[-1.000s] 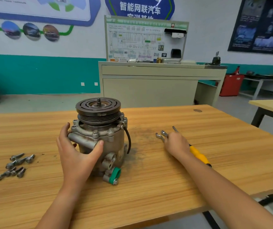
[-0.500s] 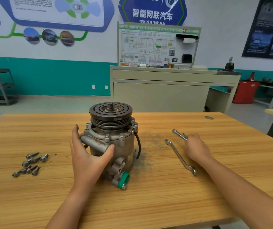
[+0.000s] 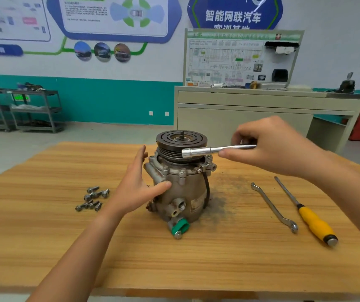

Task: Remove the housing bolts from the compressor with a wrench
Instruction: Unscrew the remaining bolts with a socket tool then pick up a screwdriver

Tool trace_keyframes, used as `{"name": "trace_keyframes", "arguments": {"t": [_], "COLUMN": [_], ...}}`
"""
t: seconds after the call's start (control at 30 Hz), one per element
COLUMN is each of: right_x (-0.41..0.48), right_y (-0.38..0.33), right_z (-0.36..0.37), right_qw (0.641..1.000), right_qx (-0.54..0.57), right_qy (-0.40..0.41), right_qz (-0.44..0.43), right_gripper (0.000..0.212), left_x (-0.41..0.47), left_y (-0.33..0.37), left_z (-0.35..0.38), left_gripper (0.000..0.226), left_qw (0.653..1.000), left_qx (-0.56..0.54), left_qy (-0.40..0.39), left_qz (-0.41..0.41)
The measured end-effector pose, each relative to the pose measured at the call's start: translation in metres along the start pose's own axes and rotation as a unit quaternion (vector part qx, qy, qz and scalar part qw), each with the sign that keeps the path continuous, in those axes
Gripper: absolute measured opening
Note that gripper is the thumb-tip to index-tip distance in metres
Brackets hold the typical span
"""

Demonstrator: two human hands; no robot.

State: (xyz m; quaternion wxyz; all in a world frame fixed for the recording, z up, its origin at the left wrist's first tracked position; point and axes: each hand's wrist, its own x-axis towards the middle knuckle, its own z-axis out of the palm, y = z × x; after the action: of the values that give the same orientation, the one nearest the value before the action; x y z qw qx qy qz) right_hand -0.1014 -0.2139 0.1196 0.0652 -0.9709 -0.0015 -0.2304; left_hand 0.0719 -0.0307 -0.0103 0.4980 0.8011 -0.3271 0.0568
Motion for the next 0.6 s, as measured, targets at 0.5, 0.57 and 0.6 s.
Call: {"name": "trace_keyframes", "arguments": {"t": [0.5, 0.57, 0.6], "right_x": [0.1, 0.106, 0.109], "right_y": [-0.055, -0.058, -0.059], "right_z": [-0.002, -0.005, -0.005], "right_qw": [0.951, 0.942, 0.937], "right_qx": [-0.232, -0.248, -0.254], "right_qy": [-0.174, -0.2, -0.211], "right_qz": [-0.106, -0.11, -0.11], "right_gripper": [0.038, 0.036, 0.036], "left_x": [0.008, 0.011, 0.012], "left_y": [0.056, 0.057, 0.057], "left_z": [-0.058, -0.062, -0.063], "left_gripper": [0.017, 0.019, 0.02], "left_qw": [0.982, 0.982, 0.981], "left_qx": [0.011, -0.017, -0.025], "left_qy": [0.087, 0.095, 0.096], "left_qz": [0.167, 0.163, 0.165]}}
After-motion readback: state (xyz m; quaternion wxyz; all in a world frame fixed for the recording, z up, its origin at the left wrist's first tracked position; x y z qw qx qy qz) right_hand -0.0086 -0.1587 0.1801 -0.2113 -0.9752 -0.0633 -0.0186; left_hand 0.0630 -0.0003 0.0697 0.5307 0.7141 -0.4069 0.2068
